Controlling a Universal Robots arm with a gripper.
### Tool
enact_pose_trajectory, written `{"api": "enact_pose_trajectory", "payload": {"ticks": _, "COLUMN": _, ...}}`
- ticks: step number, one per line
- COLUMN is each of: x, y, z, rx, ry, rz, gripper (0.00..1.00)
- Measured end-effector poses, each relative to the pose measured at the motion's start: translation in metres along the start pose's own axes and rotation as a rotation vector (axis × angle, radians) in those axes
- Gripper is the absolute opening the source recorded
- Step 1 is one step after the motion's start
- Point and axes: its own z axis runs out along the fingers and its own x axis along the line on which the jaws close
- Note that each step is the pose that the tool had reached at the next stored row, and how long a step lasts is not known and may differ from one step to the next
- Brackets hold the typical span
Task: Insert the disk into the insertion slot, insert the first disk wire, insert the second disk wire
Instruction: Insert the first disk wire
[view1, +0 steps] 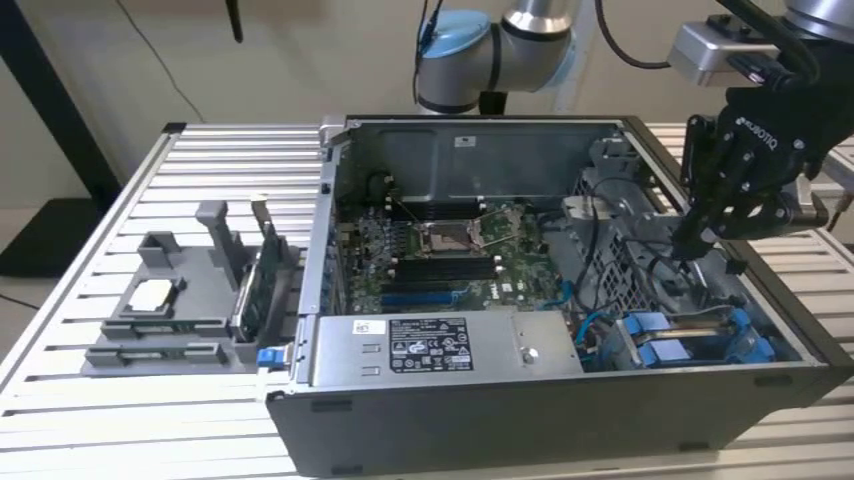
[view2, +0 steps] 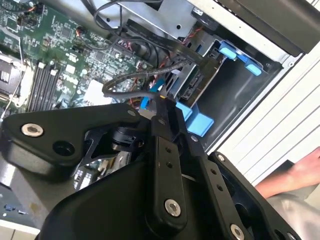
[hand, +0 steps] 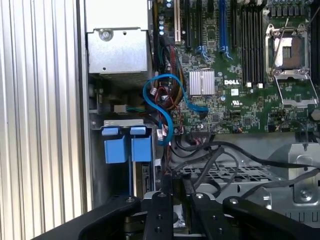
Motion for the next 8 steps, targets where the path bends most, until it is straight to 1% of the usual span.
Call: {"api": "enact_pose_trajectory", "payload": {"ticks": 8, "x": 0.0123, "y": -0.0001, "z": 0.0019, "rx": 0.0, "ry": -0.0001, "rz": 0.0, "gripper": 0.19}}
